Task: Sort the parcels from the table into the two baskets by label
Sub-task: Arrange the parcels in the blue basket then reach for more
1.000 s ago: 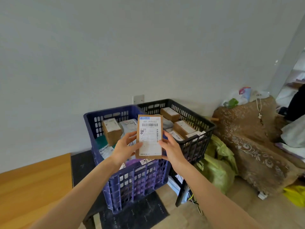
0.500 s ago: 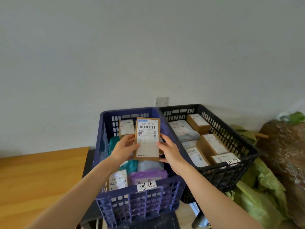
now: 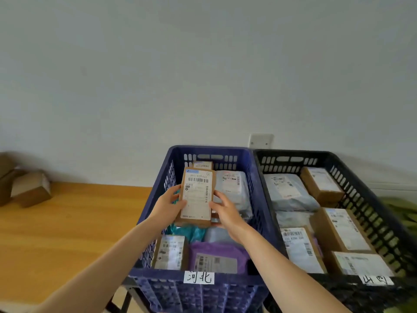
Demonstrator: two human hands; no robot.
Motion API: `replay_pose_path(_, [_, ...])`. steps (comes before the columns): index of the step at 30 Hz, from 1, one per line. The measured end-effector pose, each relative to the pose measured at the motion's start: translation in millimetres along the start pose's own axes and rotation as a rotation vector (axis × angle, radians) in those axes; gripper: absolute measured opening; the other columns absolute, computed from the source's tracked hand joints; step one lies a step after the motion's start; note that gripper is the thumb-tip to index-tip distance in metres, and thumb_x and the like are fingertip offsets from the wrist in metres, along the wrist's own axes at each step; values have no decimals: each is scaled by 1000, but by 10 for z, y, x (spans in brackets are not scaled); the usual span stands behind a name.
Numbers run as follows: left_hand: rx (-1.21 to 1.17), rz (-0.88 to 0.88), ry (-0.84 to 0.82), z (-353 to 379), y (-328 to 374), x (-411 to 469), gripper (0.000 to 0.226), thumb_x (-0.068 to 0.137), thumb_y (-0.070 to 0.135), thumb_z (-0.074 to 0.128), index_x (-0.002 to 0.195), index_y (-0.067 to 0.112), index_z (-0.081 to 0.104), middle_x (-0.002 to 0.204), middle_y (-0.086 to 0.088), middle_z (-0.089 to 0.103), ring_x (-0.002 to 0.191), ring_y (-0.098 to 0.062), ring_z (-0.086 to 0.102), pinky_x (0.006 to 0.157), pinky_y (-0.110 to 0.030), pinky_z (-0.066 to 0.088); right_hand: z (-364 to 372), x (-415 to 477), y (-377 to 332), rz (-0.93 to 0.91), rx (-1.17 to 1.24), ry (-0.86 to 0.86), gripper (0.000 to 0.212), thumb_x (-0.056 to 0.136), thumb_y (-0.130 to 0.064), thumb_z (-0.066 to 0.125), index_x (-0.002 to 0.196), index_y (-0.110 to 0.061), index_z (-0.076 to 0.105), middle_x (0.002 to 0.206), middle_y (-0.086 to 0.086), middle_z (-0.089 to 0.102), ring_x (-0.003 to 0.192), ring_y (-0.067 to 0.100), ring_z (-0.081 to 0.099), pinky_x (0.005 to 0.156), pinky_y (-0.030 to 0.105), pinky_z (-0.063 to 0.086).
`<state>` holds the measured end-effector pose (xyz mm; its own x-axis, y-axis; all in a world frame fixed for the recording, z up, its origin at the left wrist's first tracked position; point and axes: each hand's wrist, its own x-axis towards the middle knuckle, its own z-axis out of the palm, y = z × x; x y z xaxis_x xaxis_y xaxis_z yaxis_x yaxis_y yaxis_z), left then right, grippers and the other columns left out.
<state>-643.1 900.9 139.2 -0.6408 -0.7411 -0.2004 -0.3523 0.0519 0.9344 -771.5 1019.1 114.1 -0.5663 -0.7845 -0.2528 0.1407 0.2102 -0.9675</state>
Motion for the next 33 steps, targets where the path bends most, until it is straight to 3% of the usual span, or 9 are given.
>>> replay_pose_path(7, [181,-41,19,-97,-156,229,59,94,12,59,146,19,31,122,1,59,99,-18,63,75,-36,59,192,279,87,45,-35,-33,41,103,-14,43,143,-20,38,115,-1,58,92,7,59,68,26,52])
replay_pose_path(10, [321,-62,-13,-100,-233,283,96,75,27,79,148,21,18,130,-1,55,107,-18,59,83,-33,55,286,408,116,65,-74,-17,43,102,-11,43,144,-15,37,123,3,57,100,14,58,75,27,55])
replay_pose_path(12, [399,-58,-23,-87,-274,330,123,53,48,83,148,27,8,136,-5,48,116,-23,54,93,-41,52,348,486,142,84,-104,-8,43,102,-12,43,144,-14,38,131,7,56,111,20,58,88,38,55])
replay_pose_path(14, [458,-79,-44,-73,-280,371,136,53,51,84,151,26,-6,142,-11,37,123,-28,47,99,-41,46,401,557,177,105,-135,1,44,102,-14,44,145,-17,37,134,8,55,119,25,56,96,47,51])
replay_pose_path(19, [592,-122,-7,-21,-350,453,136,64,59,77,149,27,-25,149,-19,24,125,-36,47,95,-43,45,491,686,225,117,-190,6,42,101,-12,46,143,-12,38,135,12,54,110,22,56,75,27,52])
replay_pose_path(22, [636,-121,22,37,-388,483,131,69,57,73,147,29,-28,150,-20,22,124,-37,48,92,-44,47,507,761,266,112,-240,11,44,101,-11,44,144,-12,38,138,11,51,121,25,53,89,33,49])
replay_pose_path(26, [677,-115,71,102,-419,522,130,69,49,74,147,28,-28,145,-18,28,115,-35,53,76,-37,46,423,893,282,112,-370,-40,48,96,2,38,141,-13,41,125,13,57,103,21,58,75,25,49])
replay_pose_path(29, [706,-104,78,120,-427,556,129,68,47,72,147,28,-29,146,-18,27,115,-35,52,74,-36,44,316,1008,259,23,-596,-34,49,89,6,44,135,-10,48,130,14,58,118,26,56,96,38,50])
replay_pose_path(33, [731,-120,84,150,-428,585,129,68,49,71,146,29,-29,146,-19,26,115,-36,51,75,-37,46,222,1173,123,-157,-929,9,54,88,-2,56,139,-14,44,144,6,42,131,22,42,105,35,39])
